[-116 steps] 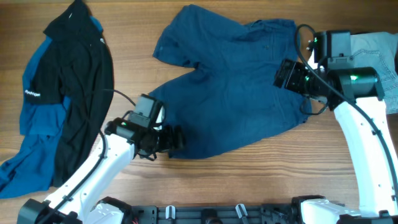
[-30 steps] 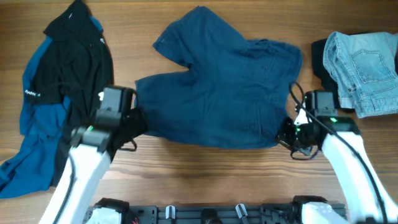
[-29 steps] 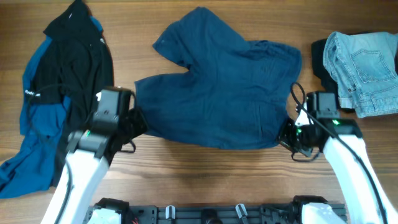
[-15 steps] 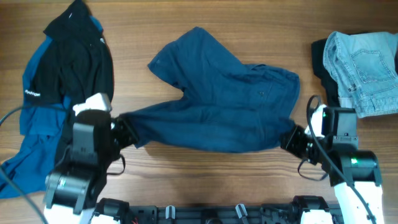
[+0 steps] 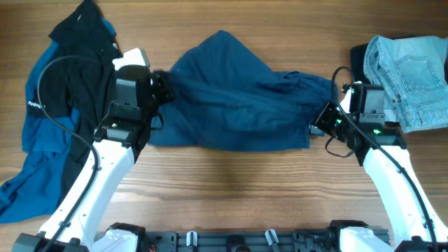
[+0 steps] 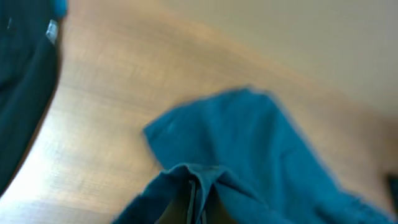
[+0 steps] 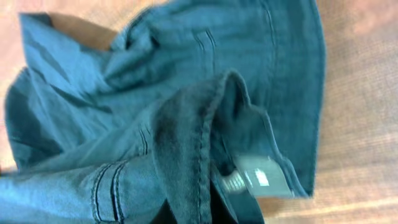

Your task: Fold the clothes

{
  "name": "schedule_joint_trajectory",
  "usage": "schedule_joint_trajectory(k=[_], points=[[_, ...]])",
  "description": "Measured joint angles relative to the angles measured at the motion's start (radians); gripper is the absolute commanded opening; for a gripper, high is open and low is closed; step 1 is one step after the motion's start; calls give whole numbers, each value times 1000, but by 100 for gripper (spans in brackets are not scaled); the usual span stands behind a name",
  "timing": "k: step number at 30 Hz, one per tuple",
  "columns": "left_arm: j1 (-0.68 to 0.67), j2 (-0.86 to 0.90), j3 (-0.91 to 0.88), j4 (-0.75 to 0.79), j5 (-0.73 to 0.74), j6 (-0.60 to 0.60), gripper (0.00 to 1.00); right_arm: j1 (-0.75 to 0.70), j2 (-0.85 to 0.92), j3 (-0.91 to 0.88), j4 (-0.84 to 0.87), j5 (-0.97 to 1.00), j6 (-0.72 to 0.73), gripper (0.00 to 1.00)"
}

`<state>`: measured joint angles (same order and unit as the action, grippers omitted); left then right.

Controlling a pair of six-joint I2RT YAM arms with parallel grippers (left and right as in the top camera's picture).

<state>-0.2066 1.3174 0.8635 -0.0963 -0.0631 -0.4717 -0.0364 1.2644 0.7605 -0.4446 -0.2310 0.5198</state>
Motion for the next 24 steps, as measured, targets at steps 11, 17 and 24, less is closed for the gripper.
schedule_joint_trajectory(k=[11, 17, 24], points=[[-3, 73, 0, 309, 5, 26, 4, -61, 0, 2, 154, 11, -5, 4], [-4, 235, 0, 510, 13, 26, 4, -77, 8, 2, 259, 35, -20, 4], [-4, 346, 0, 672, 24, 26, 4, -77, 149, 3, 452, 53, -53, 4]])
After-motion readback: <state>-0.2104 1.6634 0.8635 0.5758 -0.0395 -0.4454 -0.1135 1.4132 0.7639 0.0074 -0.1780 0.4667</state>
